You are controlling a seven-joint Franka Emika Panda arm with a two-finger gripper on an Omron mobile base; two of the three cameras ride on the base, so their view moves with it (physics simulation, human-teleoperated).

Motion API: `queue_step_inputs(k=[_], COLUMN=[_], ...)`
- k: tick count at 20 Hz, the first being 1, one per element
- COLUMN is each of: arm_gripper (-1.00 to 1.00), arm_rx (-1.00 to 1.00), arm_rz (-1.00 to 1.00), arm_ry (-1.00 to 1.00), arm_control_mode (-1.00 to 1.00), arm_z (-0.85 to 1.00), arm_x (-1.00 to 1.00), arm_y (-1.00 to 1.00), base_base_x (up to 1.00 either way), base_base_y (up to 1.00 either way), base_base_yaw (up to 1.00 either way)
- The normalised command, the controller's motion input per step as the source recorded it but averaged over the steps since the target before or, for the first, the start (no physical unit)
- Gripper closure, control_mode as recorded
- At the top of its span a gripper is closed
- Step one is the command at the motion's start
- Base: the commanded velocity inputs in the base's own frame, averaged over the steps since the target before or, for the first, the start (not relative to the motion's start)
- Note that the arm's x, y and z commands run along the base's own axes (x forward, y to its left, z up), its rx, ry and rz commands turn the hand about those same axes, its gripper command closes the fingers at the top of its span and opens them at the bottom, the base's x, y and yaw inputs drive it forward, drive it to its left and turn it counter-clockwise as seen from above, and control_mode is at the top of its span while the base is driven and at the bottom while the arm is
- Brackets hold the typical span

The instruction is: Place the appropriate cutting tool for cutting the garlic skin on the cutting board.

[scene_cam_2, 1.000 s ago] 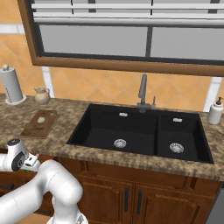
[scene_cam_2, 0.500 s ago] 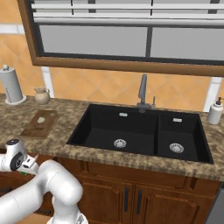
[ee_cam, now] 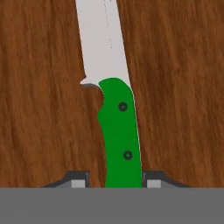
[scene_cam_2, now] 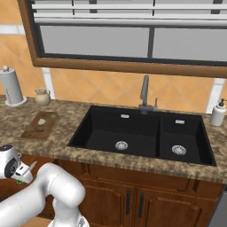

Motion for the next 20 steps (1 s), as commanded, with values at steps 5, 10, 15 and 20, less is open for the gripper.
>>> queue_step_inputs(k=[5,10,15,20], arm_gripper=[1.00,1.00,1.00,1.00], arm_rx=[0.00,0.00,0.01,0.00], arm_rz=[-0.06,-0.04,-0.06,-0.14], arm_ry=[0.00,0.00,0.00,0.00], arm_control_mode=[-1.00,-1.00,-1.00,-1.00], arm_z=[-0.23,-0.10,0.50,0.84], arm_x=[-0.03,-0.14,-0.59,-0.23], arm_y=[0.00,0.00,0.00,0.01], base_base_x=[0.00,0.00,0.00,0.00], base_base_y=[0.00,0.00,0.00,0.00], base_base_yaw=[0.00,0.00,0.00,0.00])
